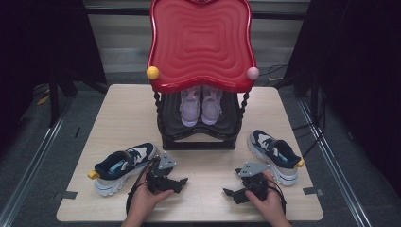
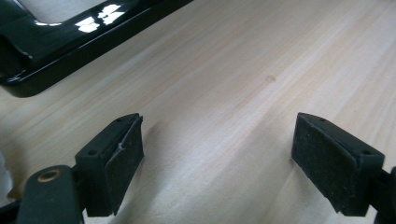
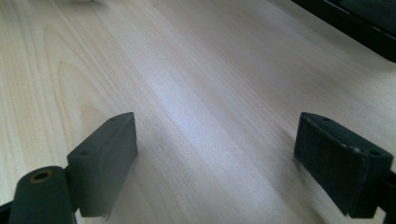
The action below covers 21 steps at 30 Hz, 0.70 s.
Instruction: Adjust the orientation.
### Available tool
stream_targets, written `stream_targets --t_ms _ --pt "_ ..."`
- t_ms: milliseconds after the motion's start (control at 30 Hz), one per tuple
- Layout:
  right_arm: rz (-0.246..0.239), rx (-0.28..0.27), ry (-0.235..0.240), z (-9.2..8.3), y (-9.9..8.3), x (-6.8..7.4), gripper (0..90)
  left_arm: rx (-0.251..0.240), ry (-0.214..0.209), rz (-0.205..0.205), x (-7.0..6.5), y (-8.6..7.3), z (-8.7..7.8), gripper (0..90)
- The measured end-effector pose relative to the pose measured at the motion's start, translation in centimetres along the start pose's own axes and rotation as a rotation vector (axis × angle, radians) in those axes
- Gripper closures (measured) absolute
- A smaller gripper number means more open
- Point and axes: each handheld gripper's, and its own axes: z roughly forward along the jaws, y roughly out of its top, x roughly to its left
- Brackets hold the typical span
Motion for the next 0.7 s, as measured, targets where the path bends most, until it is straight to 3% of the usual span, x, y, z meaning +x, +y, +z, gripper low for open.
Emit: stream_targets --t_ms 300,700 --pt "0.001 0.0 0.0 0.0 0.0 0.0 12.9 0.001 -0.022 0.015 0.2 0.9 -1.4 16.5" --pt "0.0 0.0 0.0 0.0 0.0 0.0 12.9 0.009 -0.014 0.022 1.3 2.1 -4.9 16.6"
